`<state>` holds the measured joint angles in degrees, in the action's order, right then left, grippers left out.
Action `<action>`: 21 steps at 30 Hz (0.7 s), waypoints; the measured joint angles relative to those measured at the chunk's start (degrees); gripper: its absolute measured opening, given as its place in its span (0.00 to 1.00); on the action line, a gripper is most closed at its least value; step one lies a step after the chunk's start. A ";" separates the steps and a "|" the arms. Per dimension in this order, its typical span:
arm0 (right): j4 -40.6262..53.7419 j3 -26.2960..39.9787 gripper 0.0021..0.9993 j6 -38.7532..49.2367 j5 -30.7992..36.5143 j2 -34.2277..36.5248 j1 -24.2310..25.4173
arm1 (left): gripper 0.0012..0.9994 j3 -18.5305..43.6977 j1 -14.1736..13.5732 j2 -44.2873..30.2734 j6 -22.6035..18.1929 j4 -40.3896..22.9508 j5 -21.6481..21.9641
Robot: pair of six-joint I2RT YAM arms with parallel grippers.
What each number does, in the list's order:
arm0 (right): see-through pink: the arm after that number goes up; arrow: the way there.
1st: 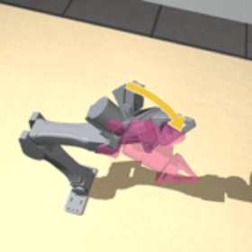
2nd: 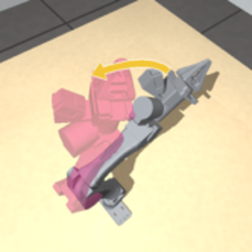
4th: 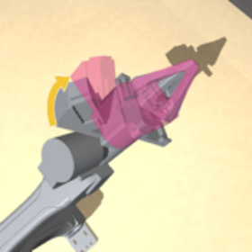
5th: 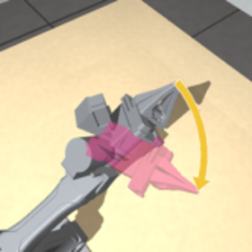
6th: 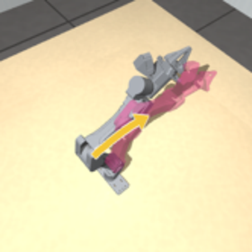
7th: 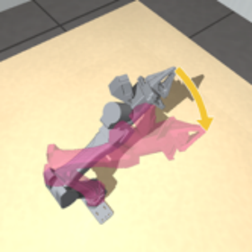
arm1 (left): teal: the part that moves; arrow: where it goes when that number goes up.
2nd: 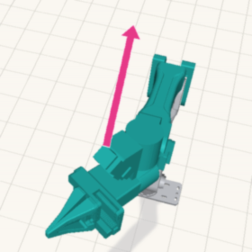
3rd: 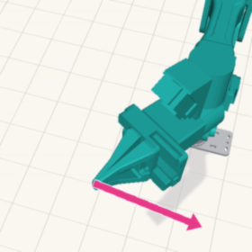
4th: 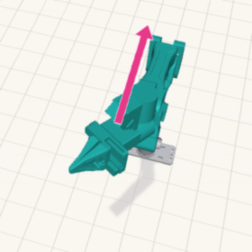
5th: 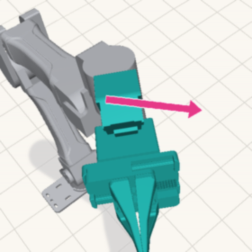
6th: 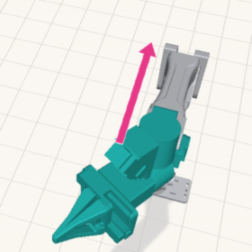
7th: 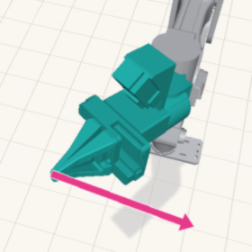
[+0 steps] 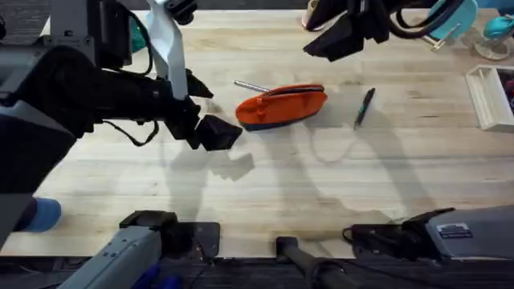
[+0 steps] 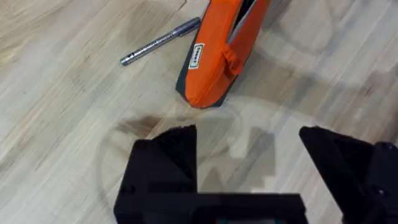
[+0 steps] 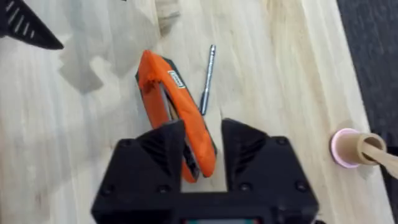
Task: Unzip the bag, pick up the pens from the table one at a time and place them inside, then zip the bag closed.
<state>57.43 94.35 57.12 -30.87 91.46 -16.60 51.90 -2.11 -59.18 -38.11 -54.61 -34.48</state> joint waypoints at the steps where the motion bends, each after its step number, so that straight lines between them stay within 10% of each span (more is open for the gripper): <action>1: 0.45 0.00 0.33 0.10 0.00 0.01 0.00 | 1.00 0.00 0.00 0.00 0.00 0.00 0.00; 4: 1.75 0.00 0.05 0.39 0.00 0.01 0.00 | 0.99 0.00 0.00 0.00 0.00 0.00 0.00; 21: 6.62 0.00 0.03 -0.10 3.20 0.11 0.00 | 1.00 0.00 0.00 0.00 0.00 0.00 0.00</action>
<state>64.04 94.35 57.03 -27.67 91.57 -16.60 51.90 -2.11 -59.18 -38.11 -54.61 -34.48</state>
